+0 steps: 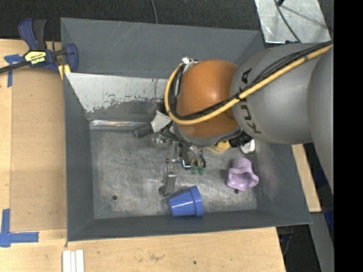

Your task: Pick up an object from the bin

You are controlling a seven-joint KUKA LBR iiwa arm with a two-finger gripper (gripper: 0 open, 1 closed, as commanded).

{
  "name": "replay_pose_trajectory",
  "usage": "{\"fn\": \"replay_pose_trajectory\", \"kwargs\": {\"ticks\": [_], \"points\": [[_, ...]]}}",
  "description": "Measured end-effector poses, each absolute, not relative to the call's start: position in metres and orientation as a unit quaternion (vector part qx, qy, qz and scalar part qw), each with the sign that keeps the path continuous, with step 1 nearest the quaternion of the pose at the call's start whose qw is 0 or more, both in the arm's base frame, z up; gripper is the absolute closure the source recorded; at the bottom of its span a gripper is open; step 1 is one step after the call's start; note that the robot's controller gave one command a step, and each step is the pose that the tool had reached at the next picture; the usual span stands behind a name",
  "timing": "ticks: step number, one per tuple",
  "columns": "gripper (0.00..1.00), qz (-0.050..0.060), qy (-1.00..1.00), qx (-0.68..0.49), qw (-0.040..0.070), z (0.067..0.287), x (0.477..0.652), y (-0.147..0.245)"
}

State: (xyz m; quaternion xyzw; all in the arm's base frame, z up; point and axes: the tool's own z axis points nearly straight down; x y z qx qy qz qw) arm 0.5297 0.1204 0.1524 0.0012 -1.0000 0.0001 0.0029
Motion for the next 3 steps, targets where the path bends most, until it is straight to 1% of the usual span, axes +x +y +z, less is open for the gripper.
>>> {"fn": "replay_pose_trajectory", "kwargs": {"ticks": [1,2,3], "points": [[0.0,0.0,-1.0,0.0,-0.001,0.157,0.532,0.12],[0.0,-0.001,-1.0,0.029,-0.003,0.15,0.525,0.115],[0.0,0.0,-0.997,0.079,-0.002,0.115,0.498,0.088]]}}
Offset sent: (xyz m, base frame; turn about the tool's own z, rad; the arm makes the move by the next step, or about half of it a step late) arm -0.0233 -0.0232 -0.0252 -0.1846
